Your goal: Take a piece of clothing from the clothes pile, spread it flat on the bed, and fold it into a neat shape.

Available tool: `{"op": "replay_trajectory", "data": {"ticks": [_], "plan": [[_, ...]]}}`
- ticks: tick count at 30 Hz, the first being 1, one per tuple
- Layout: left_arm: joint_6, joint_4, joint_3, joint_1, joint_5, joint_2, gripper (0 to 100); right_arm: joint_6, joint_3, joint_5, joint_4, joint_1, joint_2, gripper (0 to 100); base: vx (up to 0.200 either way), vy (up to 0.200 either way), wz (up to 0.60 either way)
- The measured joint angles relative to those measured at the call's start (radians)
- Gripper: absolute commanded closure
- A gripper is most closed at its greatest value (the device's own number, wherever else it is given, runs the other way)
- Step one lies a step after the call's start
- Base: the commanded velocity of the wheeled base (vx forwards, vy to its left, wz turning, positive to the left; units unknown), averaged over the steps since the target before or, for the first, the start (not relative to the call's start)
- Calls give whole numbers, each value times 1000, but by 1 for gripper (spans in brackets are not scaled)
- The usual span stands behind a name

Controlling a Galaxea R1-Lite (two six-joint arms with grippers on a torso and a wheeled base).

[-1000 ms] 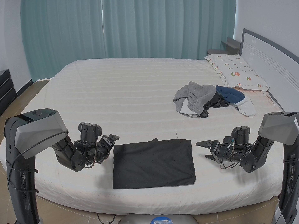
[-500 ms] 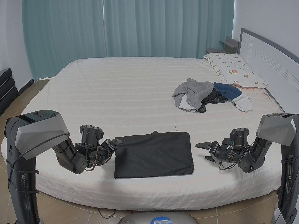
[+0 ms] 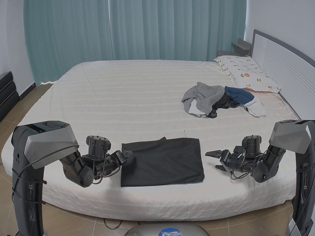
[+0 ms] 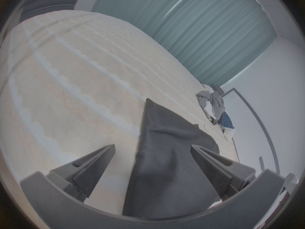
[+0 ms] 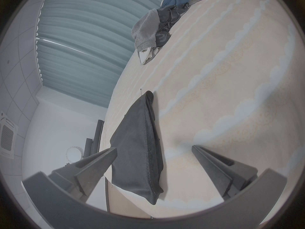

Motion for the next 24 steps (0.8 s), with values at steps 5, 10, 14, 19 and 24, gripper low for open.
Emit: {"op": "replay_trajectory", "data": {"ticks": [5, 10, 14, 19, 24], "plan": [[11, -18, 3, -17, -6, 20, 0, 0, -5, 0, 1, 1, 1, 0, 0, 0, 0], [9, -42, 11, -31, -7, 27, 0, 0, -7, 0, 1, 3, 1, 0, 0, 0, 0], [6, -53, 18, -39, -7, 32, 0, 0, -9, 0, 1, 3, 1, 0, 0, 0, 0], [4, -53, 16, -42, -6, 37, 100, 0, -9, 0, 1, 3, 1, 0, 0, 0, 0], [4, -53, 12, -43, 2, 42, 100, 0, -9, 0, 1, 3, 1, 0, 0, 0, 0]]}}
